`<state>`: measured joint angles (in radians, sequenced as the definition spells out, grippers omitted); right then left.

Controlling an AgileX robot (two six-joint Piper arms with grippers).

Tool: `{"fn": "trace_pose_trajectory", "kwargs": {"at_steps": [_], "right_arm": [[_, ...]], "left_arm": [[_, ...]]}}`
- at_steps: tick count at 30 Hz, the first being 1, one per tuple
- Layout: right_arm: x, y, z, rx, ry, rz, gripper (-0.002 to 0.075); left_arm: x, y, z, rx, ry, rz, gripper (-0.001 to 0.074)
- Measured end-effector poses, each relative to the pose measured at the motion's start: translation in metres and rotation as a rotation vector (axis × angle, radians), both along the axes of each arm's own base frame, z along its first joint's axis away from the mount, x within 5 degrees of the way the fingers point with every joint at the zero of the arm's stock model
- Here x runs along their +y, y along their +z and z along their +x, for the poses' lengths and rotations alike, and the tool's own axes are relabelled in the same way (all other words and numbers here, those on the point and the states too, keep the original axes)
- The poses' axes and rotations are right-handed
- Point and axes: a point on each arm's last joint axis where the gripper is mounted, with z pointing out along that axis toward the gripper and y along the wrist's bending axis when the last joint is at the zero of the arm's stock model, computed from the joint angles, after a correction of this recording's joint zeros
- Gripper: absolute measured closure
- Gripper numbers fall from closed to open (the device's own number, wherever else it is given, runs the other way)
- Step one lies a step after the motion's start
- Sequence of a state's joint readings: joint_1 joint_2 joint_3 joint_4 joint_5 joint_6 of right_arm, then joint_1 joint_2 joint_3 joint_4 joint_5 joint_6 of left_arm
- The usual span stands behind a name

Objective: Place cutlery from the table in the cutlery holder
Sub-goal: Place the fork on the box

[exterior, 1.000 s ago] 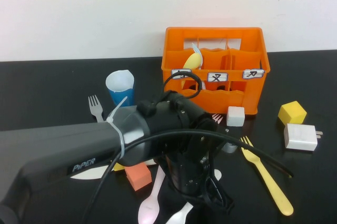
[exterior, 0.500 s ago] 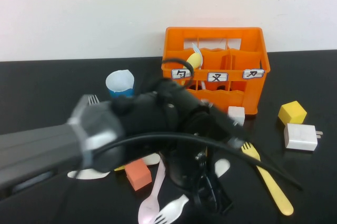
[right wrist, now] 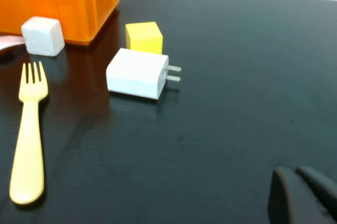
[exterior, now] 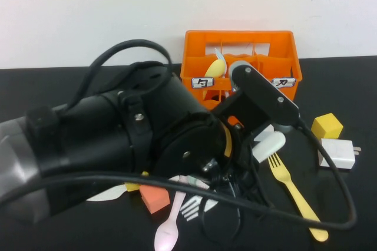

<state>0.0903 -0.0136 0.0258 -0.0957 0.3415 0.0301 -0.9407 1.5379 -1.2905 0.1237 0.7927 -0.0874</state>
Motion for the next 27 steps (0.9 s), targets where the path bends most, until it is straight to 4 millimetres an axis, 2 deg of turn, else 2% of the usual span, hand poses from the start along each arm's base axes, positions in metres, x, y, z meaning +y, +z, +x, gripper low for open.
{"fn": "trace_pose_trajectory", "kwargs": {"at_steps": [5, 10, 14, 22, 27], "right_arm": [[0.0, 0.0, 0.0, 0.0, -0.002, 0.0, 0.0729], [0.0, 0.0, 0.0, 0.0, -0.002, 0.0, 0.0729], [0.0, 0.0, 0.0, 0.0, -0.002, 0.0, 0.0729], [0.0, 0.0, 0.0, 0.0, -0.002, 0.0, 0.0729], [0.0, 0.0, 0.0, 0.0, -0.002, 0.0, 0.0729]], "left_arm": [[0.007, 0.002, -0.002, -0.082, -0.021, -0.036, 0.061], [0.016, 0.004, -0.004, -0.191, -0.035, -0.195, 0.0611], [0.033, 0.003, 0.001, -0.291, 0.0, -0.374, 0.0611], [0.073, -0.02, 0.018, -0.556, 0.075, -0.66, 0.0611], [0.097, -0.014, 0.029, -0.751, 0.121, -0.816, 0.0611]]}}
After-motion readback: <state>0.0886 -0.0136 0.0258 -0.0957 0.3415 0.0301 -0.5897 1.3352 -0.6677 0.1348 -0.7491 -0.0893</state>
